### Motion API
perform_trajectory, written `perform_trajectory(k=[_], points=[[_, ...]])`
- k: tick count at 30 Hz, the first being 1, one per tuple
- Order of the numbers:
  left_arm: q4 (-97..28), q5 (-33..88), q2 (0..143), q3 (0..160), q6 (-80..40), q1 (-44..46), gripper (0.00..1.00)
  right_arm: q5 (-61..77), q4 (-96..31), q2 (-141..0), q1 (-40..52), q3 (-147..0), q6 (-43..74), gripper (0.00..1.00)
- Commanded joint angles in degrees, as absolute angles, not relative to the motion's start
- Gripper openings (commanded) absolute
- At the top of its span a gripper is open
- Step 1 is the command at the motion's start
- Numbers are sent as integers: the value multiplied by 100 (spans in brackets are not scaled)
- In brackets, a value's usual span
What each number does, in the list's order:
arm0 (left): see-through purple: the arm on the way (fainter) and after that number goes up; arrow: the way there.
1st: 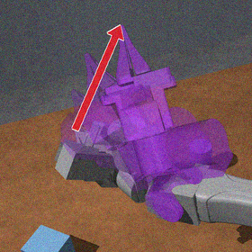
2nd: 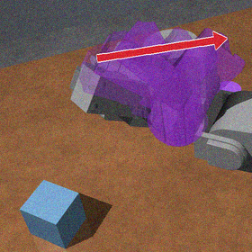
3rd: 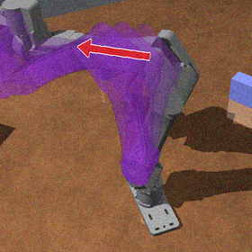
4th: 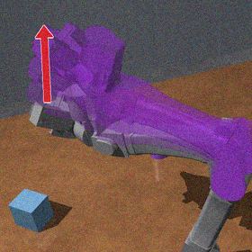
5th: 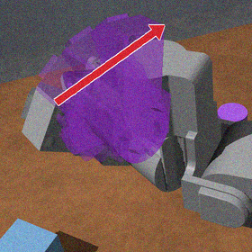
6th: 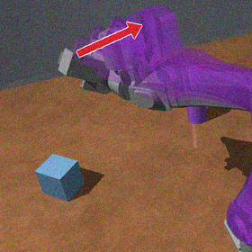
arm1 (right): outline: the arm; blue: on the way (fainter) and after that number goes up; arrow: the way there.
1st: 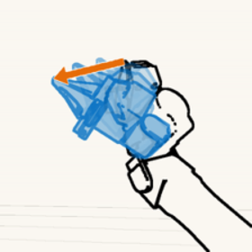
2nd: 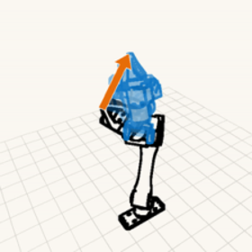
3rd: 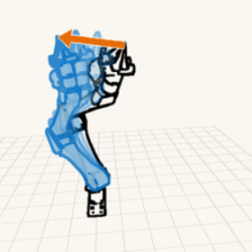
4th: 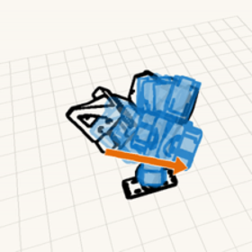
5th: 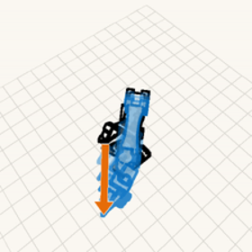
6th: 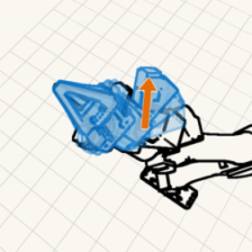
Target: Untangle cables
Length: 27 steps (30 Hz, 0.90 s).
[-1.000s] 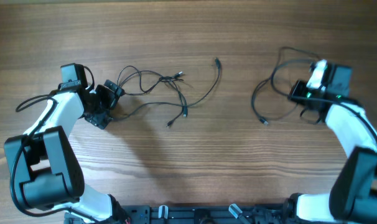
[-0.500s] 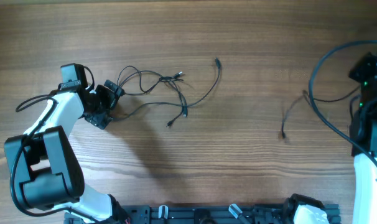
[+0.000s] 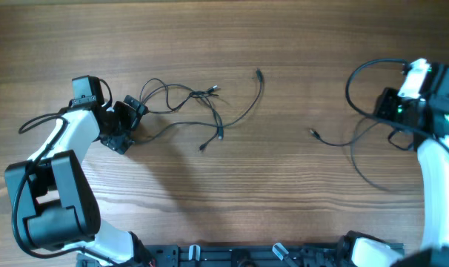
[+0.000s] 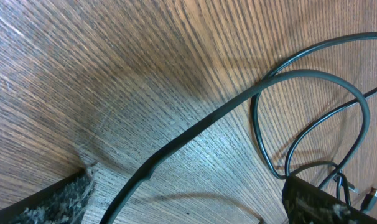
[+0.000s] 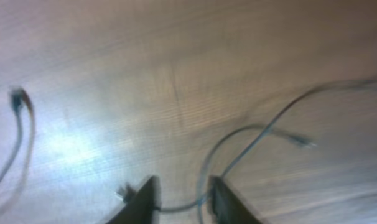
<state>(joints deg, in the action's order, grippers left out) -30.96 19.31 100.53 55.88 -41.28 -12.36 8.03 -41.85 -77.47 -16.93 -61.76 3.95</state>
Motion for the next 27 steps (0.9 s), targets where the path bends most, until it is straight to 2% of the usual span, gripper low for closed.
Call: perform_trajectory(k=[1,6,8,12,22,24,25,26,27], points=[[-3103,1835,10018,5583,-4119,-1210,100,845,-4292,-8536,-1669,-6224,825,100],[-3103,1833,10018,5583,-4119,-1210,100,-718,-4278,-9474,-1669,-6224,2585,100],[-3103,1833,10018,5583,-4119,-1210,100,-1044,-4278,-9795,-1669,-6224,2895,100],[-3103,1835,10018,5583,-4119,-1210,100,-1052,-4180,-10265,-1669,-6224,3385,100],[-3103,1833,10018,5583,-4119,-1210,100,-764,-3339,-11306,-1669,-6224,3671,98],[-3103,1833,10018,5583,-4119,-1210,100,-766,-3085,-11397,-1669,-6224,3660,82],[-3103,1833,10018,5583,-4119,-1210,100,-766,-2941,-11426,-1669,-6224,3658,65],[-3103,1833,10018,5583,-4119,-1210,100,-764,-2825,-11432,-1669,-6224,3634,25],[-3103,1835,10018,5583,-4119,-1210,100,-749,-2729,-11432,-1669,-6224,3610,4]])
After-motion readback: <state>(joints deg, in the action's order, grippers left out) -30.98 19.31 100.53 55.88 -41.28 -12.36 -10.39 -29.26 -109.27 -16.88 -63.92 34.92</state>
